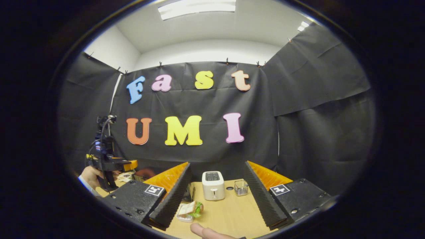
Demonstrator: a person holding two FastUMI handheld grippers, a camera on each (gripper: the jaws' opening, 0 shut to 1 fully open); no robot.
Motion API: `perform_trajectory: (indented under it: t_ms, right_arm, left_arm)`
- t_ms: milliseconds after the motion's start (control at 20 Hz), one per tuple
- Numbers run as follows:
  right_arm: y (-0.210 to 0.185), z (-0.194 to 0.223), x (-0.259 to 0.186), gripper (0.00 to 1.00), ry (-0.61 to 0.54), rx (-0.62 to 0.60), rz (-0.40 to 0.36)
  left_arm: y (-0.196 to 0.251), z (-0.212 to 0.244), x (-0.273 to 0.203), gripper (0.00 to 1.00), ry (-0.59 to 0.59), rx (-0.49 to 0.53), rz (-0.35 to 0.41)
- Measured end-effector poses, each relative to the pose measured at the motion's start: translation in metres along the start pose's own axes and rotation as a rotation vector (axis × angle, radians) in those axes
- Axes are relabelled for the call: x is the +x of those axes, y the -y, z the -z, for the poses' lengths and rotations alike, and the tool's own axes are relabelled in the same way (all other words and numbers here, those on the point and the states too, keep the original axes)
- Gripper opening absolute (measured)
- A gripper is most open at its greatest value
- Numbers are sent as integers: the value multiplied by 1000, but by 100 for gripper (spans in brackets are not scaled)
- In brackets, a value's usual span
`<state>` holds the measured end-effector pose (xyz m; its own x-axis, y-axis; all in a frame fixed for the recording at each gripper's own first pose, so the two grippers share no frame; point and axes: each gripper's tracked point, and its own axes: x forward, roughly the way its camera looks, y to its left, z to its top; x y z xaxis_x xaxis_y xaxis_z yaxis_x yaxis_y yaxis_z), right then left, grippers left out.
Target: Open the electric oven with the left hand, put the food in, and close the electric oven.
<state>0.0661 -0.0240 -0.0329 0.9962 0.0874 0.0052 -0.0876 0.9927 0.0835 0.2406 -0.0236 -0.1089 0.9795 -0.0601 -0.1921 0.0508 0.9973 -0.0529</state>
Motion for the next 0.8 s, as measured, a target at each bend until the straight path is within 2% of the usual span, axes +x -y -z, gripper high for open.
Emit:
perform_trajectory:
  t_ms: [350, 400, 450, 500, 550, 650, 700, 750, 800]
  right_arm:
    - [25, 7, 6, 100, 15, -19, -15]
    - [29, 8, 4, 100, 20, -22, -15]
    - [32, 8, 3, 100, 24, -27, -15]
    - [36, 9, 1, 92, 28, -32, -16]
    - [39, 9, -1, 100, 32, -40, -17]
    - [49, 9, -5, 100, 38, -55, -5]
    - [54, 7, -7, 100, 42, -54, 6]
    - [58, 6, -9, 100, 45, -51, 14]
    - [60, 7, -11, 92, 44, -49, 19]
  left_arm:
    - [33, 56, 72, 93, -150, -9, 23]
    - [36, 66, 81, 83, -185, -3, 14]
    - [38, 74, 87, 93, -208, 0, 8]
    - [38, 79, 92, 93, -229, 7, -1]
    - [36, 83, 98, 93, -244, 15, -17]
    - [33, 97, 100, 95, -293, 10, -28]
    - [34, 92, 102, 90, -269, 8, -24]
    - [32, 95, 101, 97, -290, 9, -30]
    - [30, 99, 97, 97, -306, 14, -43]
